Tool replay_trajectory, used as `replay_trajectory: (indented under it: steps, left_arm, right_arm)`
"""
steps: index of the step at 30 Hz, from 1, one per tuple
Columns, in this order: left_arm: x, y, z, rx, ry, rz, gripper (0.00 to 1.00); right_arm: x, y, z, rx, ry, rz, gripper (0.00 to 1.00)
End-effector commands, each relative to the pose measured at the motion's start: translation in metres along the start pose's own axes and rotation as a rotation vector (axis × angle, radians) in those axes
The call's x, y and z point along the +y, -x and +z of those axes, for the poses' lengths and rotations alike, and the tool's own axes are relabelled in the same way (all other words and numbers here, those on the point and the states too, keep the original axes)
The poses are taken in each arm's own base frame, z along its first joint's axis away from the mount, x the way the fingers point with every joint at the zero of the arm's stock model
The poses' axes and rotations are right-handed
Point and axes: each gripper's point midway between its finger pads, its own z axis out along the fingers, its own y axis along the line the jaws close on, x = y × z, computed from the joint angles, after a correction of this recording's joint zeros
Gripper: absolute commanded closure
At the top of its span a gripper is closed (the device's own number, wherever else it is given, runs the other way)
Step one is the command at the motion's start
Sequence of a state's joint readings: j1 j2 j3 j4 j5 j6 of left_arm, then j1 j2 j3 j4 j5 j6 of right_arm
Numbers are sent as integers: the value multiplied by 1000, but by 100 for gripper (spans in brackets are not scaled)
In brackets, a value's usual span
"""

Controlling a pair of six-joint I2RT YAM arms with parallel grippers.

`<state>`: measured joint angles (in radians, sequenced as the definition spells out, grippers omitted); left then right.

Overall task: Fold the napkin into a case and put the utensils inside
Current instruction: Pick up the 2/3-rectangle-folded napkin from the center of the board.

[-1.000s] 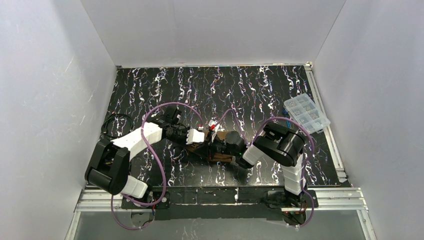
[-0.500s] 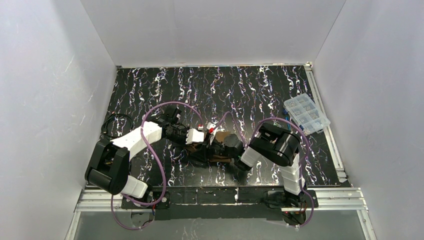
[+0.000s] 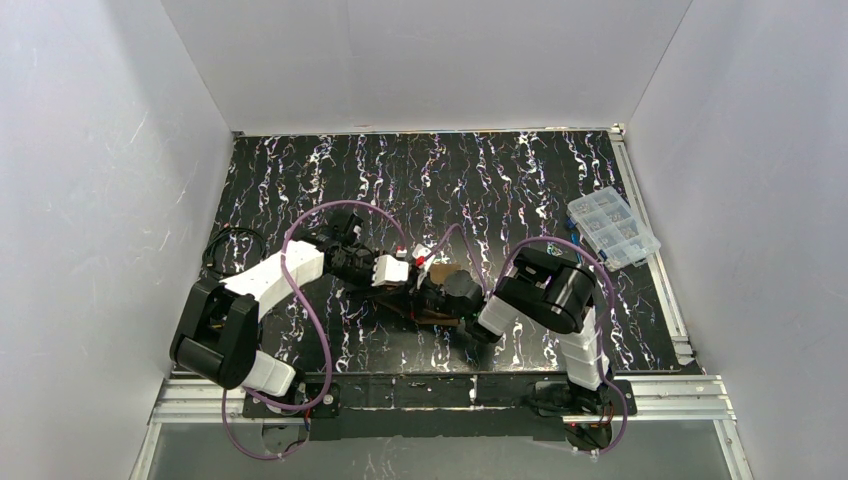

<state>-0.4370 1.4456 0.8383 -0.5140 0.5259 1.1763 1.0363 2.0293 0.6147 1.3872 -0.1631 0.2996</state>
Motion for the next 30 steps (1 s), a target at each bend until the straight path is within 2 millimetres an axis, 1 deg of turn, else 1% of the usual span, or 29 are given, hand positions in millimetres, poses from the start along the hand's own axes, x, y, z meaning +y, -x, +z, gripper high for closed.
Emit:
replay_trajectory:
  steps: [1, 2, 3, 4, 6, 9, 11, 13, 18, 21, 25, 28, 30]
  left_arm:
    - [-6, 13, -9, -25, -46, -24, 44]
    - [-10, 13, -12, -18, -61, -29, 33]
    - [-14, 13, -15, -10, -79, -34, 14]
    - [-16, 13, -18, -5, -84, -40, 3]
    - [-21, 13, -24, 5, -105, -36, 2]
    - [-17, 16, -33, 11, -86, -49, 2]
    - [-6, 19, -39, 2, -49, -73, 1]
    - [9, 21, -41, -8, 2, -105, 1]
    - [50, 16, -44, 2, 109, -241, 1]
    - [71, 16, -52, 9, 171, -297, 1]
    - [81, 19, -58, -1, 213, -310, 2]
    - [88, 19, -57, -24, 268, -338, 1]
    - [88, 16, -50, -1, 274, -334, 1]
  right_arm:
    - [0, 10, 8, -43, 1, 20, 96]
    - [0, 8, 8, -37, 3, 34, 96]
    - [0, 8, 8, -34, 8, 45, 97]
    - [0, 7, 7, -29, 11, 53, 97]
    - [-1, 6, 7, -21, 17, 72, 97]
    - [-1, 3, 7, -7, 23, 99, 98]
    - [-1, 3, 7, -5, 26, 131, 98]
    - [-1, 4, 6, -6, 31, 171, 98]
    - [-1, 6, 4, 0, 50, 274, 98]
    - [1, 4, 3, 4, 60, 328, 99]
    - [2, 4, 1, 0, 63, 409, 99]
    - [0, 1, 1, 2, 44, 489, 99]
    - [-1, -2, 1, 4, 33, 552, 99]
